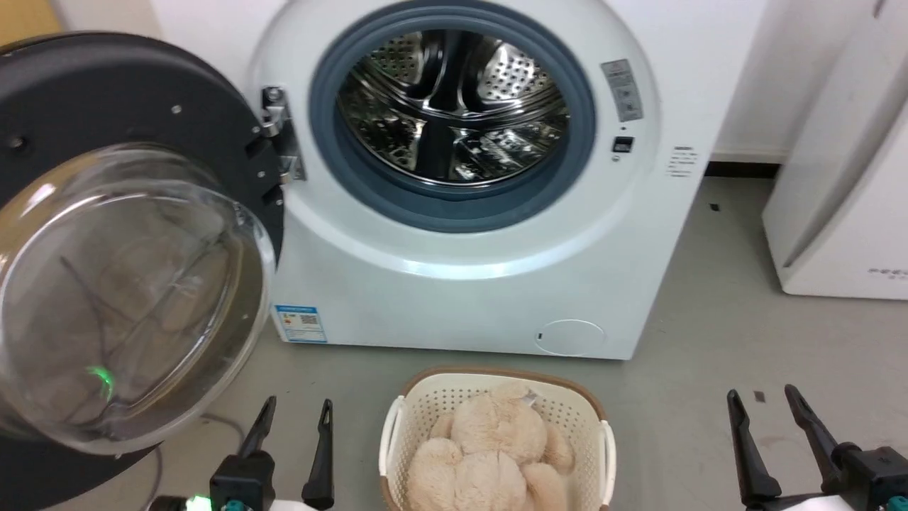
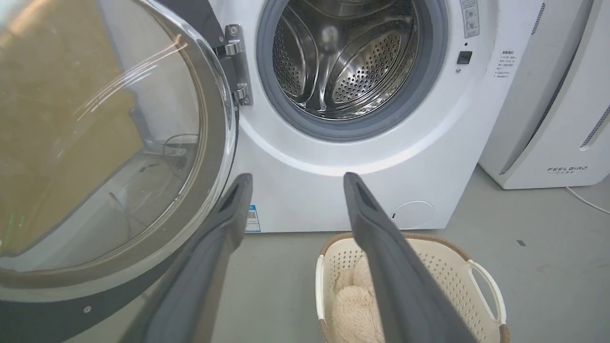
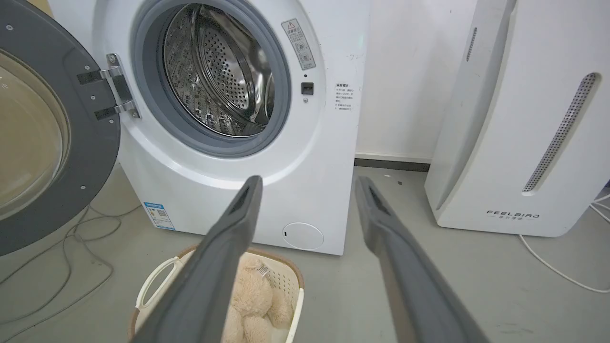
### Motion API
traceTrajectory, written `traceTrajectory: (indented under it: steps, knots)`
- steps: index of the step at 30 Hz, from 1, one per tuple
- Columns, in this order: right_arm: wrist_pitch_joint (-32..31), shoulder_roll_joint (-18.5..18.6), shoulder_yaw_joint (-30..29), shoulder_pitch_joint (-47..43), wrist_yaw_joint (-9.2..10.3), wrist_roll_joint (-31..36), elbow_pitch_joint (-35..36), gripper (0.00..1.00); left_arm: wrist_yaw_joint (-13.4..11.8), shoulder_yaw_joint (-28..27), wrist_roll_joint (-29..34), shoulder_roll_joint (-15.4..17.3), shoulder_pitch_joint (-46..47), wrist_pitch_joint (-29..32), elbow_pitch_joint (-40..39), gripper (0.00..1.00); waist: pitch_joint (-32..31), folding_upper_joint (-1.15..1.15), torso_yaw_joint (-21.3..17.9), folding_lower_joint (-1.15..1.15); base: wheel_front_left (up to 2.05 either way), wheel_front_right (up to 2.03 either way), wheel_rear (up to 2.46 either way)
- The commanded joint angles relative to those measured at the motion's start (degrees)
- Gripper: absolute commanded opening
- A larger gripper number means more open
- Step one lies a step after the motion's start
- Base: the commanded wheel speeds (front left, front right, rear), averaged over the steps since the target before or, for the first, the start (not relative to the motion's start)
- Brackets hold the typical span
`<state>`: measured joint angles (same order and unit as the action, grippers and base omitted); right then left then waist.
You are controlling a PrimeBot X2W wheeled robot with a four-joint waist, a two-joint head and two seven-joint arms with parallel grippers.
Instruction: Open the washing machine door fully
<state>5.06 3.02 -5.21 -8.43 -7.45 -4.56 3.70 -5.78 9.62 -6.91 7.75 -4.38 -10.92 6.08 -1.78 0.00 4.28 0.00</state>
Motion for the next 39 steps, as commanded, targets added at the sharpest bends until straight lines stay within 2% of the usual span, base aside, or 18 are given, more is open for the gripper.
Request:
traceTrajectory:
  steps: [1,10,21,22,39]
  knots:
    - [-0.36,-0.14,0.09,-0.97,-0.03,0.38,0.33,1.00,0.20,0.14,0.32,0.37,1.00,0.17,-0.57,1.00,0.10,0.00,-1.30,0.00,0.00,0.00,0.00]
    - [-0.49,-0.14,0.66,-1.45,-0.03,-0.42,0.30,1.00,0.18,0.38,-0.50,0.64,0.95,1.17,-0.72,1.00,0.13,0.00,-3.63,0.00,0.00,0.00,0.00]
    - [-0.24,-0.14,0.92,-1.00,-0.03,-1.13,-0.27,1.00,0.24,0.41,-2.23,0.42,0.39,1.87,-0.21,1.00,0.40,0.00,-3.58,0.00,0.00,0.00,0.00]
    - [-0.41,0.01,0.86,-0.70,0.00,-0.87,-0.16,0.00,0.26,0.55,-2.32,0.31,0.85,1.85,-0.29,0.00,0.41,0.00,-3.58,0.00,0.00,0.00,0.00]
    - [-1.02,-0.01,1.43,0.48,0.00,-0.24,-0.64,0.00,0.97,-0.76,-1.16,-0.36,1.31,3.00,-1.02,0.00,0.60,0.00,-3.67,0.00,0.00,0.00,0.00]
